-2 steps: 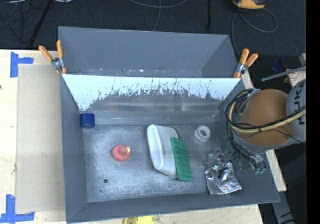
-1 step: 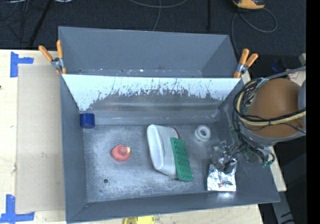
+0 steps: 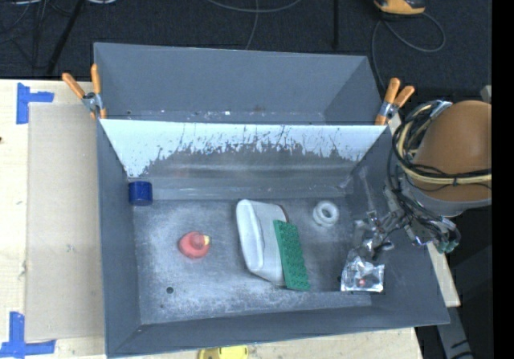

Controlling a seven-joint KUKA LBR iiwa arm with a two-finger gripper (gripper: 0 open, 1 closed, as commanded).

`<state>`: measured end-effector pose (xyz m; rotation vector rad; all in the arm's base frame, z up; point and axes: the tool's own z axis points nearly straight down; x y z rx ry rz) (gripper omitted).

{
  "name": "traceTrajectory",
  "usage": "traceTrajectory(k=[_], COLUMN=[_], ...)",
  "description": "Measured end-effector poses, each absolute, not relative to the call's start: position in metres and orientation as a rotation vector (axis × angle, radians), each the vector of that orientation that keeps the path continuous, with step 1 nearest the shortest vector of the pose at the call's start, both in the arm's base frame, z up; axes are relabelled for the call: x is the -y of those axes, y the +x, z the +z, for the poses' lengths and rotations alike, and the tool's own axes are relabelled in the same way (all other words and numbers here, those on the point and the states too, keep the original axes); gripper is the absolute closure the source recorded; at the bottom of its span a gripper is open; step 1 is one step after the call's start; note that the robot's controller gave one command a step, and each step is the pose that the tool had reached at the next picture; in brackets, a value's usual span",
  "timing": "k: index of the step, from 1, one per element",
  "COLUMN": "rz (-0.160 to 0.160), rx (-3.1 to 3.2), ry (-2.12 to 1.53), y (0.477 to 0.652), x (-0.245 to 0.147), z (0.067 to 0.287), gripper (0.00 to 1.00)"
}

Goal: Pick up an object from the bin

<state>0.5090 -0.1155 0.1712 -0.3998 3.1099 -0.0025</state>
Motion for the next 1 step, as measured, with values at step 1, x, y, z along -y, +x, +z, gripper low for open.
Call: traceTrajectory(k=[1], rz=[-0.001], rx=[-3.112], ry=[-0.398], y=[0.5105], x=[0.1145], z=[0.2008], gripper=[1.0])
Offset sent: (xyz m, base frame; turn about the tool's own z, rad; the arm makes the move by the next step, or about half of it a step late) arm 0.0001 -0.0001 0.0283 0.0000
